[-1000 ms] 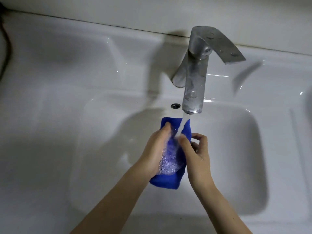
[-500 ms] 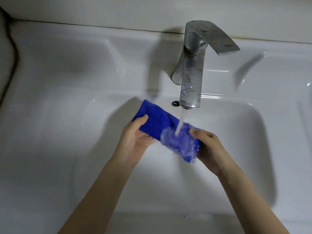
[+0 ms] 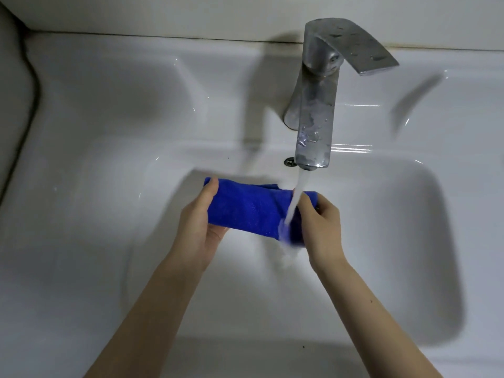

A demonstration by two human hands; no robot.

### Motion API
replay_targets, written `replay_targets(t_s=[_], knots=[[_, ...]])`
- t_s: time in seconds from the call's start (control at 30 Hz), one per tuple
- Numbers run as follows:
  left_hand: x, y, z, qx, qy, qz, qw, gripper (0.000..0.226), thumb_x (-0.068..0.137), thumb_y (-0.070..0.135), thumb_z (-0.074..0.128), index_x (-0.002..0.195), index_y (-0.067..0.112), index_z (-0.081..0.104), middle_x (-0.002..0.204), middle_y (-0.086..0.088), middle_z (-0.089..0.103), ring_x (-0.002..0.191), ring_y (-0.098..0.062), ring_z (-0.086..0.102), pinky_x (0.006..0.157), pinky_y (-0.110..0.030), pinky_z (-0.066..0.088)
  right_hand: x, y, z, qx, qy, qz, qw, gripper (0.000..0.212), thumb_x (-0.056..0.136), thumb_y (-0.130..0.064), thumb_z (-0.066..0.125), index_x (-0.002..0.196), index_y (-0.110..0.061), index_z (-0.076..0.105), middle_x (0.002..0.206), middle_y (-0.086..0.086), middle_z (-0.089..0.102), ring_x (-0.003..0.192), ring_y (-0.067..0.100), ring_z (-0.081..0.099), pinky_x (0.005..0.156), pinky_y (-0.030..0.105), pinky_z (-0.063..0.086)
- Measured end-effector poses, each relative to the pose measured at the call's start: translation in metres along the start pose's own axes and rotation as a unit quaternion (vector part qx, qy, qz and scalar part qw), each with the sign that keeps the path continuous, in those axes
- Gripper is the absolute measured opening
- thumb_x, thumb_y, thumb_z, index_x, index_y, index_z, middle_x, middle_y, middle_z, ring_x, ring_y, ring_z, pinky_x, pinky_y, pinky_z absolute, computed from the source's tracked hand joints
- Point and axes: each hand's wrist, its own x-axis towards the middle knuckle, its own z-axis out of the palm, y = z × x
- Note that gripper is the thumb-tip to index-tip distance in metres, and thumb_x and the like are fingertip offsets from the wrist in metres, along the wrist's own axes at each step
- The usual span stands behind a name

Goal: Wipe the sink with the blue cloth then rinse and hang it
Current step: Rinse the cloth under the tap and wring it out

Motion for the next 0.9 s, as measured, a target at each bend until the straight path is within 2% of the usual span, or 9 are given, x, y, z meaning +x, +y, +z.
replay_targets(t_s=[0.1,0.23,0.37,0.47,0.57,0.63,0.73,0.83,0.9], knots=[[-0.001,-0.014,0.017,0.004,-0.011,-0.013,1.000,0.019,0.091,0.039,0.067,0.087,0.025,0.080,0.105,-0.004,0.077,0.098,-0.017,0.073,0.075,-0.029,0.059,-0.001,0.003,-0.025,-0.008,0.030,-0.007,1.000,0.038,0.096,-0.031,0.061,0.065,-0.011,0.052,0.055,-0.006,0.048,0.050,0.008,0.045,0.046,0.018,0.041],[-0.008,-0.037,0.039,0.016,-0.042,-0.036,0.998,0.023,0.093,0.036,0.064,0.084,0.022,0.080,0.101,-0.006,0.077,0.094,-0.019,0.074,0.075,-0.032,0.059,-0.004,0.009,-0.059,-0.014,0.053,-0.001,0.998,0.035,0.095,-0.035,0.060,0.064,-0.020,0.059,0.057,-0.009,0.057,0.050,0.005,0.055,0.043,0.021,0.045],[-0.014,-0.053,0.053,0.030,-0.042,-0.063,0.997,0.028,0.094,0.034,0.063,0.100,0.010,0.076,0.108,-0.017,0.074,0.100,-0.032,0.072,0.084,-0.047,0.059,-0.004,0.016,-0.079,-0.041,0.095,0.015,0.994,0.033,0.095,-0.036,0.058,0.068,-0.016,0.058,0.058,-0.011,0.056,0.055,0.008,0.053,0.050,0.028,0.048],[-0.014,-0.054,0.055,0.024,-0.017,-0.063,0.998,0.030,0.091,0.037,0.066,0.098,0.009,0.075,0.107,-0.018,0.074,0.094,-0.030,0.073,0.077,-0.044,0.061,-0.007,0.018,-0.069,-0.012,0.118,0.028,0.993,0.032,0.095,-0.032,0.057,0.066,-0.018,0.056,0.059,-0.010,0.054,0.058,0.010,0.050,0.061,0.033,0.047],[-0.011,-0.046,0.049,0.000,0.024,-0.043,0.999,0.043,0.084,0.044,0.070,0.106,0.007,0.072,0.112,-0.018,0.072,0.097,-0.031,0.071,0.078,-0.043,0.061,-0.015,0.019,-0.043,0.021,0.098,0.006,0.995,0.033,0.095,-0.030,0.057,0.068,-0.016,0.045,0.060,-0.011,0.045,0.056,0.006,0.042,0.057,0.022,0.040],[-0.007,-0.039,0.039,-0.001,0.029,-0.017,0.999,0.054,0.083,0.049,0.069,0.111,0.003,0.069,0.115,-0.020,0.071,0.100,-0.033,0.070,0.084,-0.044,0.059,-0.018,0.017,-0.030,0.047,0.046,-0.002,0.998,0.034,0.092,-0.027,0.059,0.066,-0.016,0.041,0.059,-0.010,0.043,0.054,0.005,0.040,0.052,0.017,0.038],[0.001,-0.021,0.022,0.020,-0.023,0.005,1.000,0.043,0.081,0.049,0.065,0.096,0.009,0.067,0.102,-0.016,0.070,0.093,-0.032,0.069,0.075,-0.042,0.058,-0.008,0.006,-0.029,0.004,-0.112,-0.004,0.994,0.011,0.079,-0.024,0.056,0.077,-0.013,0.054,0.069,-0.005,0.059,0.062,0.008,0.055,0.055,0.018,0.044],[0.005,-0.008,0.017,0.060,-0.119,0.006,0.991,0.031,0.085,0.043,0.059,0.088,0.013,0.065,0.089,-0.010,0.069,0.084,-0.027,0.068,0.070,-0.036,0.056,0.004,-0.008,-0.033,-0.063,-0.298,0.037,0.952,0.033,0.080,-0.031,0.054,0.101,-0.007,0.061,0.085,0.007,0.067,0.075,0.017,0.064,0.066,0.028,0.049],[0.007,-0.006,0.020,0.086,-0.165,0.011,0.983,0.032,0.087,0.039,0.056,0.092,0.008,0.063,0.089,-0.012,0.069,0.084,-0.026,0.066,0.072,-0.036,0.055,0.006,-0.016,-0.029,-0.089,-0.375,0.062,0.921,0.044,0.088,-0.045,0.055,0.108,-0.007,0.065,0.092,0.009,0.071,0.082,0.024,0.069,0.071,0.033,0.052]])
